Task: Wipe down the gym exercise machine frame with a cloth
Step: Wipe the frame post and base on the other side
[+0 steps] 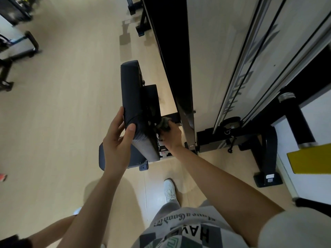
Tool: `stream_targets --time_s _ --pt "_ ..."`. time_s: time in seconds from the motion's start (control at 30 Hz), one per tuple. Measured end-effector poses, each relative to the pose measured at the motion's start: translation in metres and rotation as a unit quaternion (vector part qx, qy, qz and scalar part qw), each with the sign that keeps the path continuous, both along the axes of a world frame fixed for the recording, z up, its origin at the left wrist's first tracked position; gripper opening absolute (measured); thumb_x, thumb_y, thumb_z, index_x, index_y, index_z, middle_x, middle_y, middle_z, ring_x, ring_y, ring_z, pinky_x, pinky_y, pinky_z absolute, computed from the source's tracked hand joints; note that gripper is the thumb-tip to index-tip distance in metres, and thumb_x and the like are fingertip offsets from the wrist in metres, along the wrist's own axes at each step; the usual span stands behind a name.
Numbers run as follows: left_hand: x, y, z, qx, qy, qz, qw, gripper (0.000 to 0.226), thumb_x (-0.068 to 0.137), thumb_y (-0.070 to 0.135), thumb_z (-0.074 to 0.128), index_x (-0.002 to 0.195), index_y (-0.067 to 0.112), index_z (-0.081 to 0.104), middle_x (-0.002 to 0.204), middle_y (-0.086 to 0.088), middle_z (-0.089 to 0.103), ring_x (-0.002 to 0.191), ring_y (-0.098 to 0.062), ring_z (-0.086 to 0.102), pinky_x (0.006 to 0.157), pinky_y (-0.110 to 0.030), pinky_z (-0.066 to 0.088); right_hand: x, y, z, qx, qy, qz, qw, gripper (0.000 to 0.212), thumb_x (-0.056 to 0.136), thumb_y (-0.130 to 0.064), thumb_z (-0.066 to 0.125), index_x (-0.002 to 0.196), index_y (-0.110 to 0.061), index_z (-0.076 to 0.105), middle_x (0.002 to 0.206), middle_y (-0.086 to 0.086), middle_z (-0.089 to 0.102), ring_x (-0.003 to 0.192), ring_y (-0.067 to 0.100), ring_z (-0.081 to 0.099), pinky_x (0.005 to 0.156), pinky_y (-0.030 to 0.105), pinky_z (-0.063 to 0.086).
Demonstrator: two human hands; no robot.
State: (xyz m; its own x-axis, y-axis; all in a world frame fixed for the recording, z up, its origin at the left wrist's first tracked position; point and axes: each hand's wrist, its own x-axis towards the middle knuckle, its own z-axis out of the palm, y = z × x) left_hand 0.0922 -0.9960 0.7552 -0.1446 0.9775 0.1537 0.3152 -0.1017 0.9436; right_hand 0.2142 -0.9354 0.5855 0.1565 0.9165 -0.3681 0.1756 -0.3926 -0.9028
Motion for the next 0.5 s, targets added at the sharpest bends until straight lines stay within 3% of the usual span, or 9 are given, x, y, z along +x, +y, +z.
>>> stream_targets --time_s 0.07,0.13,0.2,0.3,0.37,0.43,0.5 --pt "-0.003 0.000 -0.002 -0.005 0.003 -0.001 1.000 0.050 0.101 0.007 0.056 0.149 0.010 0.045 0.146 0.003 0.055 0.132 -0.006 0.054 0.096 -0.013 0.046 0.002 -0.010 -0.005 0.021 -0.005 -0.016 1.000 0.009 0.087 -0.011 0.070 0.087 -0.019 0.066 0.083 0.003 0.066 0.084 0.026 0.064 0.076 0.037 0.051" --pt "-0.003 0.000 -0.002 -0.004 0.004 -0.004 1.000 0.050 0.101 0.009 0.057 0.149 0.013 0.046 0.147 0.004 0.054 0.132 -0.008 0.055 0.096 -0.014 0.047 0.012 -0.026 -0.011 0.028 -0.058 -0.038 0.997 0.010 0.084 -0.020 0.076 0.083 -0.021 0.066 0.081 0.002 0.067 0.080 0.023 0.064 0.070 0.031 0.047" --pt "-0.005 0.001 -0.005 0.000 -0.002 -0.008 1.000 0.050 0.101 0.008 0.057 0.149 0.014 0.046 0.146 0.005 0.055 0.132 -0.009 0.055 0.096 -0.014 0.047 0.021 -0.042 -0.009 0.058 -0.056 -0.065 0.995 0.017 0.082 -0.015 0.079 0.096 -0.011 0.069 0.089 0.003 0.069 0.084 0.017 0.063 0.074 0.028 0.052" --pt "-0.005 0.002 -0.005 -0.003 -0.007 -0.010 1.000 0.048 0.100 0.009 0.058 0.146 0.019 0.048 0.136 0.021 0.060 0.131 -0.010 0.056 0.096 -0.014 0.046 0.035 -0.063 -0.003 0.104 -0.028 -0.076 0.991 0.037 0.082 -0.005 0.078 0.116 -0.007 0.063 0.097 -0.007 0.060 0.088 -0.001 0.053 0.078 0.006 0.046" --pt "-0.006 0.003 -0.005 -0.006 -0.010 -0.015 1.000 0.048 0.098 0.015 0.060 0.144 0.024 0.048 0.132 0.029 0.061 0.131 -0.012 0.057 0.096 -0.016 0.047 0.039 -0.071 -0.002 0.122 -0.026 -0.068 0.990 0.044 0.085 -0.007 0.076 0.125 -0.010 0.059 0.101 -0.002 0.062 0.090 0.002 0.055 0.080 0.013 0.050" --pt "-0.008 0.003 -0.007 -0.004 -0.018 -0.019 1.000 0.050 0.096 0.022 0.061 0.144 0.025 0.048 0.134 0.026 0.061 0.132 -0.014 0.056 0.097 -0.018 0.047 0.041 -0.074 0.000 0.137 -0.035 -0.042 0.989 0.051 0.087 -0.010 0.074 0.133 -0.014 0.053 0.108 0.003 0.066 0.096 0.010 0.062 0.083 0.021 0.053" --pt "-0.009 0.003 -0.008 -0.006 -0.031 -0.019 0.999 0.052 0.093 0.031 0.062 0.144 0.027 0.048 0.137 0.021 0.061 0.132 -0.016 0.056 0.099 -0.021 0.047 0.043 -0.073 0.002 0.159 -0.076 -0.011 0.984 0.050 0.088 -0.009 0.073 0.134 -0.012 0.053 0.111 0.007 0.067 0.097 0.017 0.066 0.081 0.021 0.051"
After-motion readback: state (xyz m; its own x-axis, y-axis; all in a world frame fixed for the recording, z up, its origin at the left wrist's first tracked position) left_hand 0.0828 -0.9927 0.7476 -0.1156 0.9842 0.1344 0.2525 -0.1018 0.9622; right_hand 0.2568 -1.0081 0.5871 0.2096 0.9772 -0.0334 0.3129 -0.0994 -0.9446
